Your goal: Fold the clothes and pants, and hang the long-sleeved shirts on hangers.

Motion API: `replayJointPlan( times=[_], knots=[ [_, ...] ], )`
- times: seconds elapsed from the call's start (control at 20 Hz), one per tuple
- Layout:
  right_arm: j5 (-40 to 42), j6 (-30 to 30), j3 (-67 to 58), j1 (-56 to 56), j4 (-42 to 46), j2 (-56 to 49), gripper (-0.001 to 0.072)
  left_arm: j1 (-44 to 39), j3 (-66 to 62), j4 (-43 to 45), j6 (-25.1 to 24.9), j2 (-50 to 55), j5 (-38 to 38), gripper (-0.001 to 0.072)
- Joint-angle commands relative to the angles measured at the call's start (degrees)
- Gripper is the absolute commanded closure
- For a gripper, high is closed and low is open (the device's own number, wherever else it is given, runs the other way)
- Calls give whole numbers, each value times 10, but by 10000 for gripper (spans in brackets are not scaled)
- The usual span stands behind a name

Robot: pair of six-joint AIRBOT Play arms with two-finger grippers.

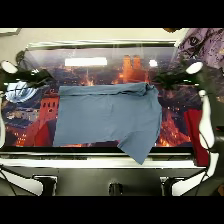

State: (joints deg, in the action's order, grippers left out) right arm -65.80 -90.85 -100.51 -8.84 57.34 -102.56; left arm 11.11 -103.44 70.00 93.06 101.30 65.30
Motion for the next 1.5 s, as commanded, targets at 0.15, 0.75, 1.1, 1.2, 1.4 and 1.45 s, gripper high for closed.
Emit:
replayJointPlan(
  times=[0.15, 0.75, 1.1, 1.2, 1.4, 1.45],
  knots=[
    [-200, 148, 113, -162, -46, 133, 233, 61, 156, 49, 11, -181, 108, 110],
    [-99, 260, 551, -219, -90, 202, 159, 69, 332, 49, 11, -275, 97, 111],
    [-90, 304, 552, -219, -147, 131, 165, 69, 332, 49, 11, -275, 97, 110],
    [-97, 309, 552, -219, -165, 122, 176, 69, 332, 49, 11, -275, 97, 110],
    [-106, 309, 552, -219, -158, 116, 188, 69, 332, 49, 11, -275, 97, 110],
    [-105, 309, 552, -219, -159, 115, 198, 69, 332, 49, 11, -275, 97, 110]
  ],
)
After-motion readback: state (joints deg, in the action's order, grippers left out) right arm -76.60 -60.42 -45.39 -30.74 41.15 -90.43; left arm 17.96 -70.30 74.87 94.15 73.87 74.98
